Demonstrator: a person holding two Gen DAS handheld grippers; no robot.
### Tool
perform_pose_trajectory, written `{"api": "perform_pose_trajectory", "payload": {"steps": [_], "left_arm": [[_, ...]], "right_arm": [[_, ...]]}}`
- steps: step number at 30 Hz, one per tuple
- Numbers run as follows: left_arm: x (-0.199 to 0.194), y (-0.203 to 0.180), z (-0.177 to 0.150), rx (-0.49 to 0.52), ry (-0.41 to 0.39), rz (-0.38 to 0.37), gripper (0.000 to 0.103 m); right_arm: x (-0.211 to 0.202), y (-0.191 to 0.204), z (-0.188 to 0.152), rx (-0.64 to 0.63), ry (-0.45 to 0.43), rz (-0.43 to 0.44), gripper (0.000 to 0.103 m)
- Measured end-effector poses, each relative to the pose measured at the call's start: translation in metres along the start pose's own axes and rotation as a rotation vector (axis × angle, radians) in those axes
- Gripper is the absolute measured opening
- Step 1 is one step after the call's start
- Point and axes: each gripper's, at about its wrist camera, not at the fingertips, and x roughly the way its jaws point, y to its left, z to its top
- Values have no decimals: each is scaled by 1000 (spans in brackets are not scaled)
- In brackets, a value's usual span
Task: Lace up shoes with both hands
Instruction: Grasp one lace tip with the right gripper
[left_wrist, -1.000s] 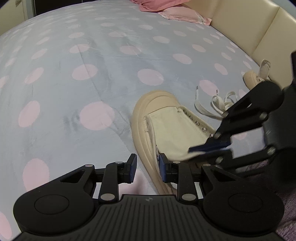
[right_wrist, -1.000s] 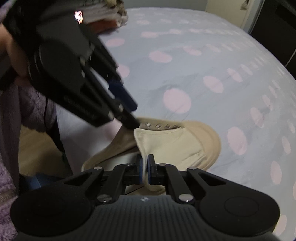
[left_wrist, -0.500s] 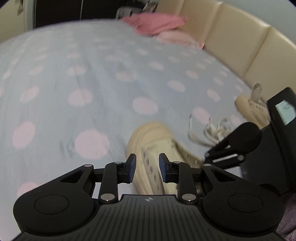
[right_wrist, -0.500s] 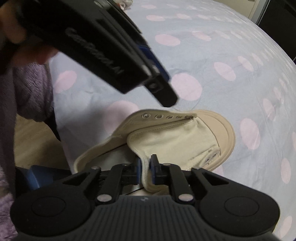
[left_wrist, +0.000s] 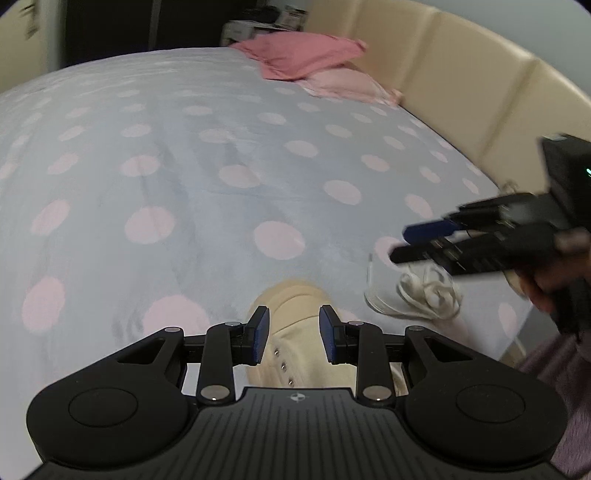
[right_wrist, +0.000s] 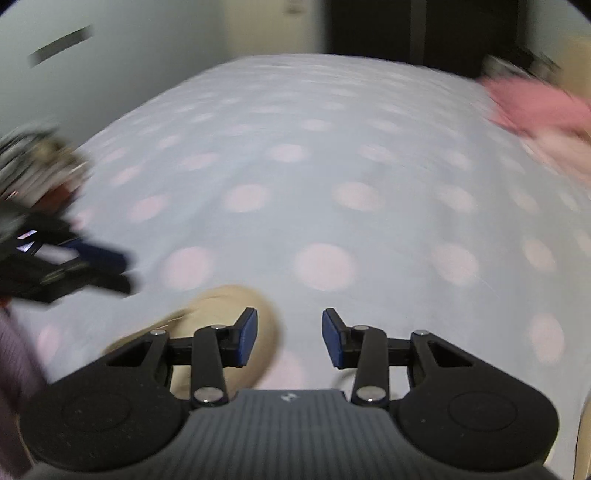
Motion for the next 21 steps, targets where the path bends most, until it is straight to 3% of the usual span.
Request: {"api": "perform_pose_trajectory", "payload": {"steps": [3, 6, 14, 16, 20, 21], "left_arm": [[12, -7, 4, 108, -15, 14, 26], [26, -9, 3, 144, -19, -3, 26], [52, -23, -5, 247, 54, 23, 25], [55, -22, -7, 248, 69, 25, 24], [54, -22, -8, 244, 78, 33, 24], [53, -22, -8, 244, 78, 34, 24]], "right_arm": [[20, -31, -2, 145, 57, -35, 42], [44, -50, -4, 258, 121, -29, 41], [101, -72, -24, 377, 227, -87, 36], [108, -78, -27, 396, 235, -92, 30], [113, -77, -25, 338, 210, -118, 7], [112, -77, -25, 335, 209, -122, 5]]}}
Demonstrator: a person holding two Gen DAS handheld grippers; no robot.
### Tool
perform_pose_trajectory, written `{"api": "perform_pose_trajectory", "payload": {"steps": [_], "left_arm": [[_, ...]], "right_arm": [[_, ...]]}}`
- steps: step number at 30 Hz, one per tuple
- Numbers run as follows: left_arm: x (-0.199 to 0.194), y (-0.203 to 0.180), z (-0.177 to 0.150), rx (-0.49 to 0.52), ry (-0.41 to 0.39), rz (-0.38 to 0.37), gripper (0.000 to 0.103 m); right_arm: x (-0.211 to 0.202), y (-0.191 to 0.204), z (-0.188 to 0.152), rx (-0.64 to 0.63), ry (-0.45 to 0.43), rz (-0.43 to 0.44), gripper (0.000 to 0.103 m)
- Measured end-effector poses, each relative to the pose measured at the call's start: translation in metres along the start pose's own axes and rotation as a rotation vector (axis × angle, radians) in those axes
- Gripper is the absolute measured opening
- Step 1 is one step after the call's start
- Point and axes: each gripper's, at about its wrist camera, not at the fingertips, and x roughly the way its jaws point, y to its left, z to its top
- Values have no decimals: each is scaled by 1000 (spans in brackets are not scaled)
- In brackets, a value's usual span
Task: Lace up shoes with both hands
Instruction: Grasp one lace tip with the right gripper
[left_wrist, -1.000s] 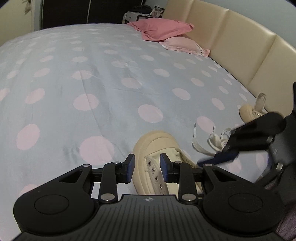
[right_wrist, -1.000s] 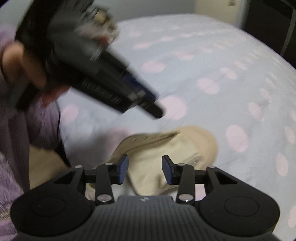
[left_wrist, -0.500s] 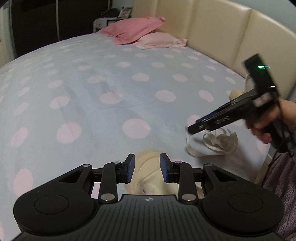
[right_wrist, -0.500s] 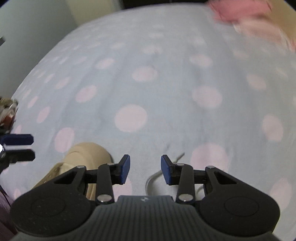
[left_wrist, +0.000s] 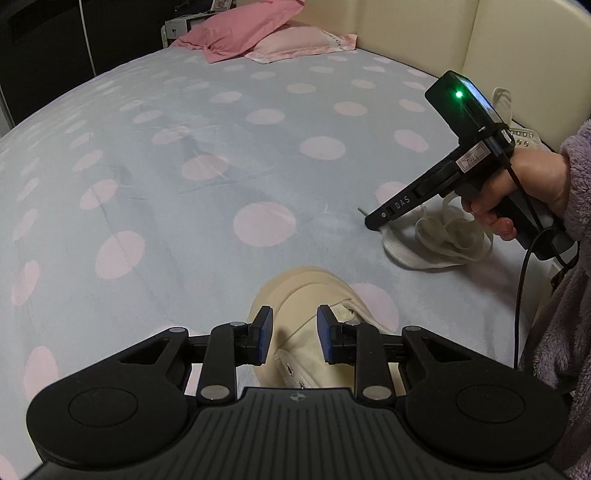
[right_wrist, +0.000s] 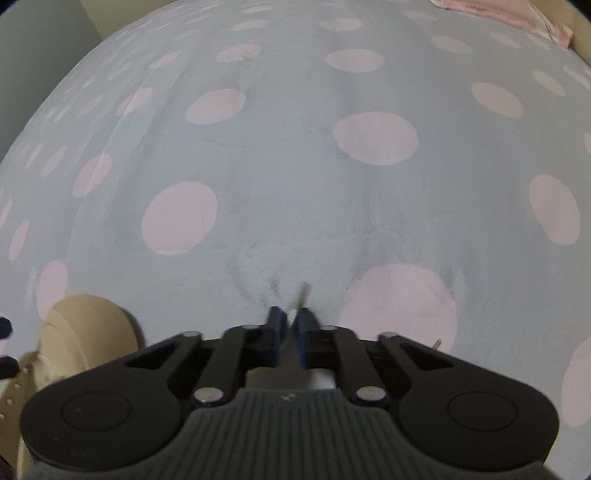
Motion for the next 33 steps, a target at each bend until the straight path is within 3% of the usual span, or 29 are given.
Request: {"api": "perform_pose_trajectory", "payload": {"steps": [7, 13, 21, 29, 31, 33], "left_arm": [[-7, 2, -1, -2, -2, -25, 24], [-18, 5, -6, 16, -21, -63, 24], [-20, 6, -12, 30, -42, 2, 24], [-31, -2, -20, 149, -262, 124, 32], [-31, -5, -21, 175, -273, 122, 44], [-30, -6, -21, 194, -248, 90, 44]], "right_arm": [[-27, 15, 2, -111, -36, 27, 4], [-77, 53, -11, -388, -73, 116, 4], [-134, 86, -34, -708, -82, 138, 4], [-129, 88, -48, -757, -50, 169, 4], [-126, 91, -51, -781, -43, 182, 4], [-122, 96, -51, -805, -44, 194, 4]]}}
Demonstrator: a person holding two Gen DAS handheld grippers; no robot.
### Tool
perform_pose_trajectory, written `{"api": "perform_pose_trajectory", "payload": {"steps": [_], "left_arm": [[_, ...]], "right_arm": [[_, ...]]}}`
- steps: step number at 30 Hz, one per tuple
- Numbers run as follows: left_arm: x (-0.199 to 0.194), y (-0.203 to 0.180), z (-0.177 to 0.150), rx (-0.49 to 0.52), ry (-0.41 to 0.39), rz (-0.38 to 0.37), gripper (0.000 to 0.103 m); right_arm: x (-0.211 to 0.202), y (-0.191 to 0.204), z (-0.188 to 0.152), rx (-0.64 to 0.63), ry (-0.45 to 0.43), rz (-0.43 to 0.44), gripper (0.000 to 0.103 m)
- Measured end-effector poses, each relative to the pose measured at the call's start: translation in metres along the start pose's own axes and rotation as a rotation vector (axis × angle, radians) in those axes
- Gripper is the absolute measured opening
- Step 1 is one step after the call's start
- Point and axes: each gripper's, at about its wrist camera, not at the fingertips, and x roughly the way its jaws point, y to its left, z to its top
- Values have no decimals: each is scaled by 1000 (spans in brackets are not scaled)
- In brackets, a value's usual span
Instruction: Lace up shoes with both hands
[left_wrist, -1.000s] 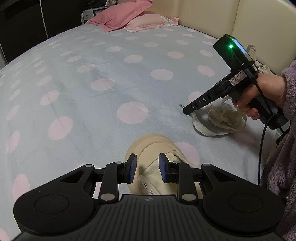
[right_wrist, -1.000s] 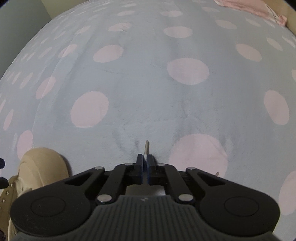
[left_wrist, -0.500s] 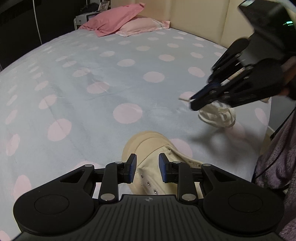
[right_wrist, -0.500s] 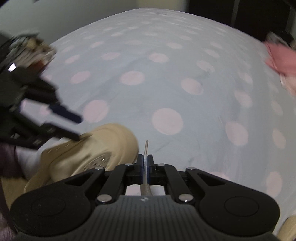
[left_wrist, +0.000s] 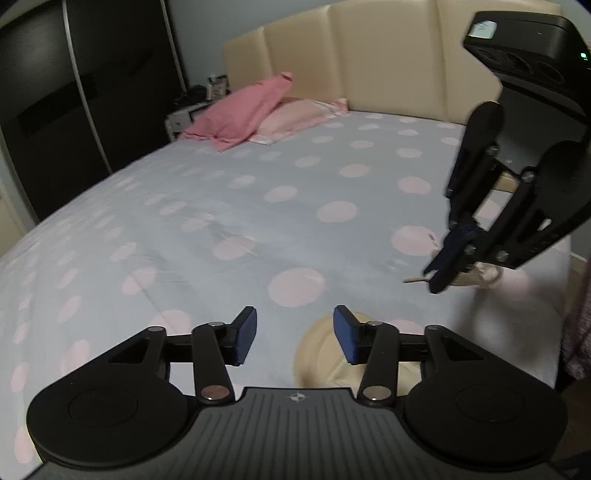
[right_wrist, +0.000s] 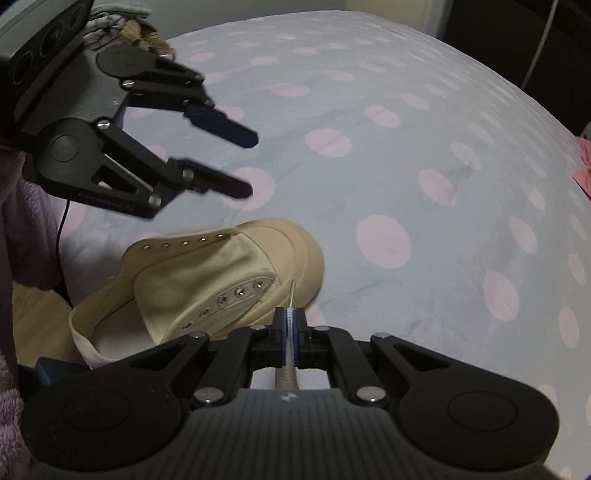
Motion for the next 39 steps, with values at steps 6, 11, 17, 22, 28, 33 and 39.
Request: {"api": "perform_pose_trajectory", "payload": {"steps": [6, 11, 17, 22, 28, 33, 39], "left_arm": [[11, -6, -1, 48, 77, -103, 29], [24, -20, -3, 133, 110, -171, 18], [44, -31, -6, 193, 169, -201, 11], [49, -37, -7, 250, 169, -201, 11], [51, -44, -8, 318, 170, -197, 11], [49, -52, -12, 400, 156, -181, 11], [51, -56, -15, 437, 159, -165, 11]], "right_arm": [[7, 4, 5, -76, 18, 22, 4], [16, 11, 5, -163, 36, 33, 4], [28, 13, 4, -208, 57, 68, 4], [33, 10, 5, -207, 61, 87, 4], [37, 8, 8, -209, 66, 108, 4], [42, 2, 12, -190, 67, 101, 4], [43, 2, 18, -187, 54, 106, 4]]}}
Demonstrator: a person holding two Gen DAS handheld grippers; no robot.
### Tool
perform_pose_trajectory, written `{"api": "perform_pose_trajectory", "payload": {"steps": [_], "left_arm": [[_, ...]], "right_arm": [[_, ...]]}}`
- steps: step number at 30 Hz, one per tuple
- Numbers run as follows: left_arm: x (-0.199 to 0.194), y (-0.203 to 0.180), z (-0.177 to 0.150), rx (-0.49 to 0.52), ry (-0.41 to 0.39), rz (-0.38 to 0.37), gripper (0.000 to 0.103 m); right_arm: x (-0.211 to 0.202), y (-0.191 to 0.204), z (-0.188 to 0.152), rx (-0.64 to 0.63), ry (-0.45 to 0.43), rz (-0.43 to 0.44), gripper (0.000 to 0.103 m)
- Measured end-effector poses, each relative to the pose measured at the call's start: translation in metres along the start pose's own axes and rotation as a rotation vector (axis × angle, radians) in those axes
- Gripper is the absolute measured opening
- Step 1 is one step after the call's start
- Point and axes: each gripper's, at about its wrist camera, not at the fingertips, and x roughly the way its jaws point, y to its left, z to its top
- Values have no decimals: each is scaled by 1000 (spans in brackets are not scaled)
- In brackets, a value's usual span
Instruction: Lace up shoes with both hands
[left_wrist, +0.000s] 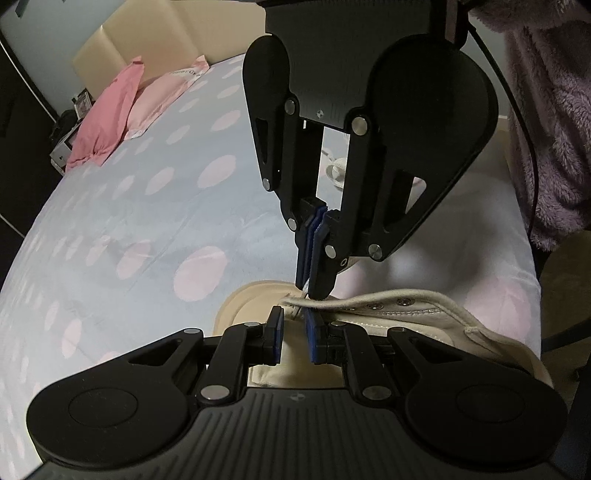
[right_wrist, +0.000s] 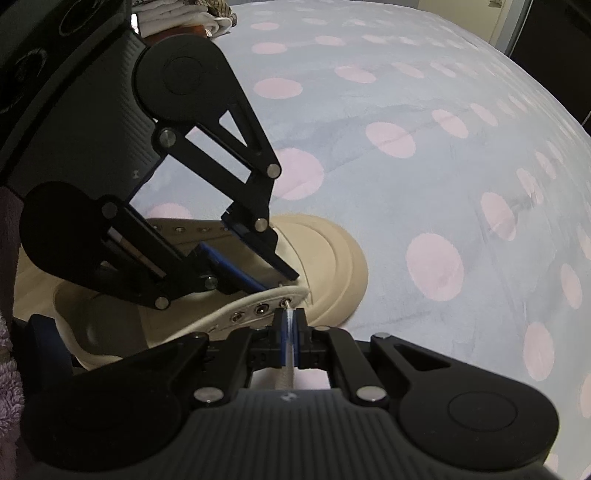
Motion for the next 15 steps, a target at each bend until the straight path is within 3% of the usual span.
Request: {"api": "perform_pose_trajectory", "payload": {"steps": [4, 9, 15], "left_arm": [[2, -3, 1, 3, 11, 11, 3], [1, -4, 4, 8, 14, 20, 2], [-8, -2, 0, 1, 16, 24, 2]], "right_arm": [[1, -1, 2, 0, -4, -1, 4], [0, -2, 3, 3, -7, -7, 5], [-14, -6, 6, 23, -40, -29, 20]]}}
